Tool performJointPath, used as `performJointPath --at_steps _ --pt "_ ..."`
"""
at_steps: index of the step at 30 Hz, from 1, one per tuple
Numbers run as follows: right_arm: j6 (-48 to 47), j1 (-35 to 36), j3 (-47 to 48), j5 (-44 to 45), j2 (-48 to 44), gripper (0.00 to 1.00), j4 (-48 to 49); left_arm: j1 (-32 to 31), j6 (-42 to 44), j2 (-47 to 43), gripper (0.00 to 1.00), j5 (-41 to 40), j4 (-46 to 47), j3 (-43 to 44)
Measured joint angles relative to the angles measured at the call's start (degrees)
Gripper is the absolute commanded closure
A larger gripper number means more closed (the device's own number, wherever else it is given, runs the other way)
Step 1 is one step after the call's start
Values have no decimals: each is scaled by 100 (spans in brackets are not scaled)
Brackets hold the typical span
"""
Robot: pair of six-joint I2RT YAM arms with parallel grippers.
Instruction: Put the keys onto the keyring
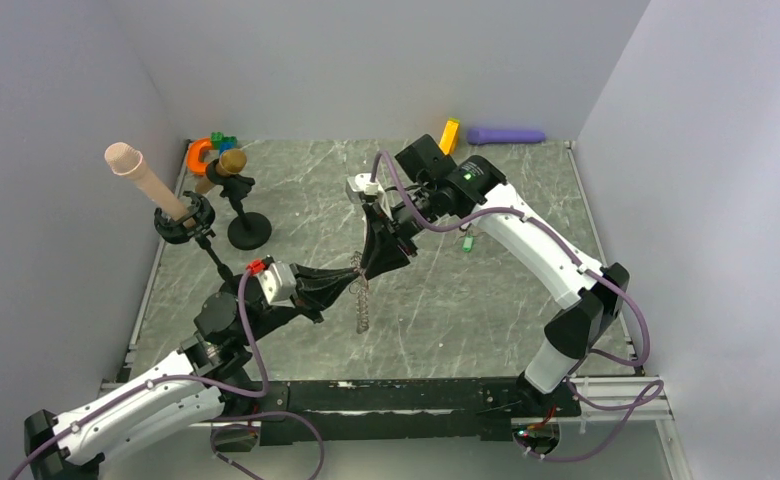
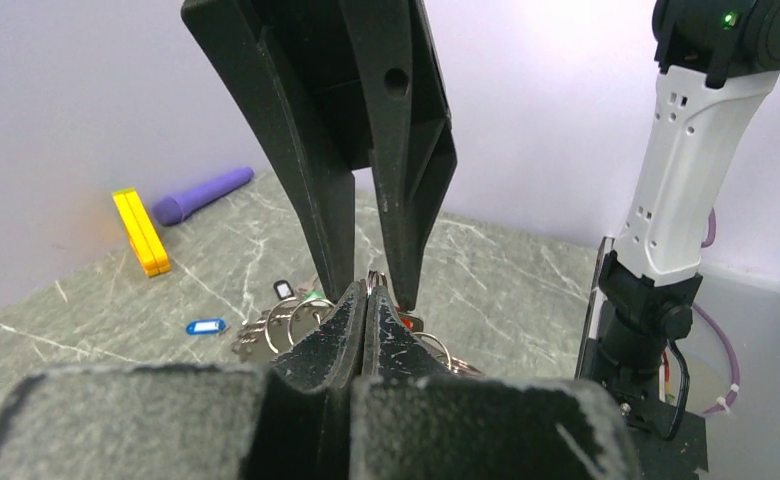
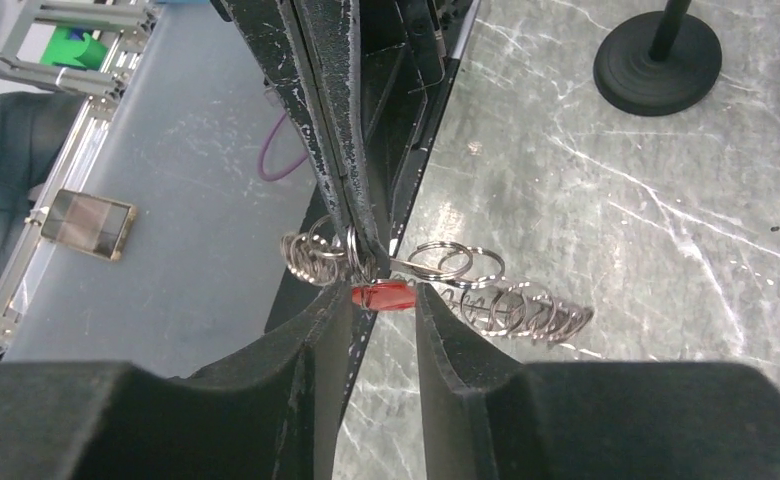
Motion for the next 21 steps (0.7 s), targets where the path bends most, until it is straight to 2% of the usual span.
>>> performJointPath --at_steps 8,21 --pt "116 -9 -66 4 -2 71 125 0 -208 2 100 -55 564 -278" --pt "61 -114 92 -129 -2 73 74 0 -286 -48 100 -146 702 -310"
